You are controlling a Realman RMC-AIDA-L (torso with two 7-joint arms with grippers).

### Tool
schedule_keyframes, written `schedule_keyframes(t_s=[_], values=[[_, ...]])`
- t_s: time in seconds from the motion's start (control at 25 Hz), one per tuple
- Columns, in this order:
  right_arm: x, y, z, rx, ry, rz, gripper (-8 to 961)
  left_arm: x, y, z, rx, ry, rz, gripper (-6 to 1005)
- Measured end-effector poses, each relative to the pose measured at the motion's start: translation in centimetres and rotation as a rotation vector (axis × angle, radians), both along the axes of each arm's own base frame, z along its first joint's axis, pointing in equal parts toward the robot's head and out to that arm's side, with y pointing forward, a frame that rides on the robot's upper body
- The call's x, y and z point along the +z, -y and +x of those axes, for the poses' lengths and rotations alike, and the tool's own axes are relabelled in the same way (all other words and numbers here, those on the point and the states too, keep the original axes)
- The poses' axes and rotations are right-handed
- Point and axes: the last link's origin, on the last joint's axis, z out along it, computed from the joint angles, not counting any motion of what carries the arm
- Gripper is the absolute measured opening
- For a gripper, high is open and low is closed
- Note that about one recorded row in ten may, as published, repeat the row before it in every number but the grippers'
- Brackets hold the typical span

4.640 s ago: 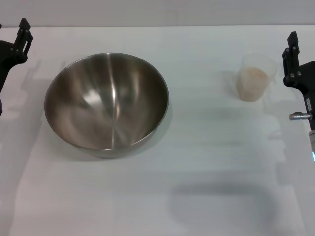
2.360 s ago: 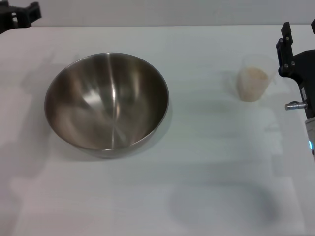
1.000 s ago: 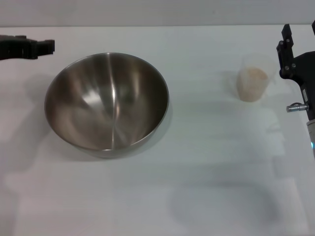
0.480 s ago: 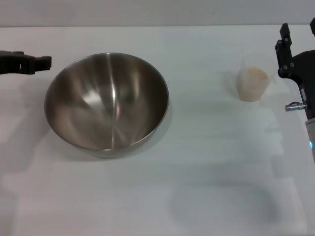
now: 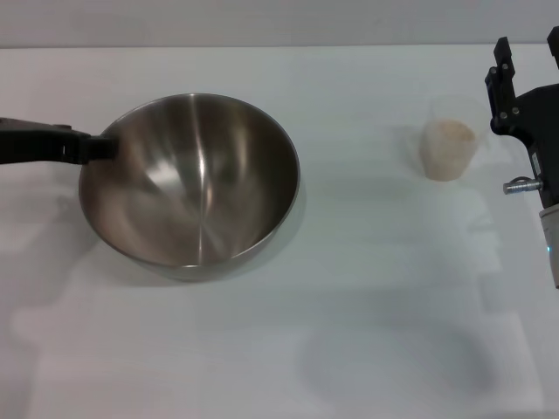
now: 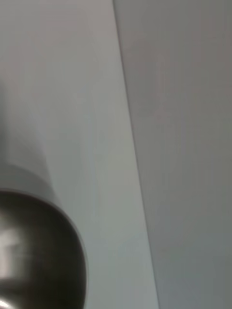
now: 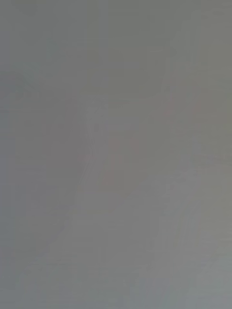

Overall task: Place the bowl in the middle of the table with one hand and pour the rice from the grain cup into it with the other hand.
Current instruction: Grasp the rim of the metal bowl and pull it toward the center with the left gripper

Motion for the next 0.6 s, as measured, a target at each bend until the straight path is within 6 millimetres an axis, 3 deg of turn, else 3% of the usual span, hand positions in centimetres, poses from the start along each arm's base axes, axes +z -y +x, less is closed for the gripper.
schedule_keyframes(t_s=[0.6], values=[[0.00,-0.07,-0.07,0.002,0.002,0.001,534,-1.01,-0.35,-0.68,0.020,0.001,-0.029,645]])
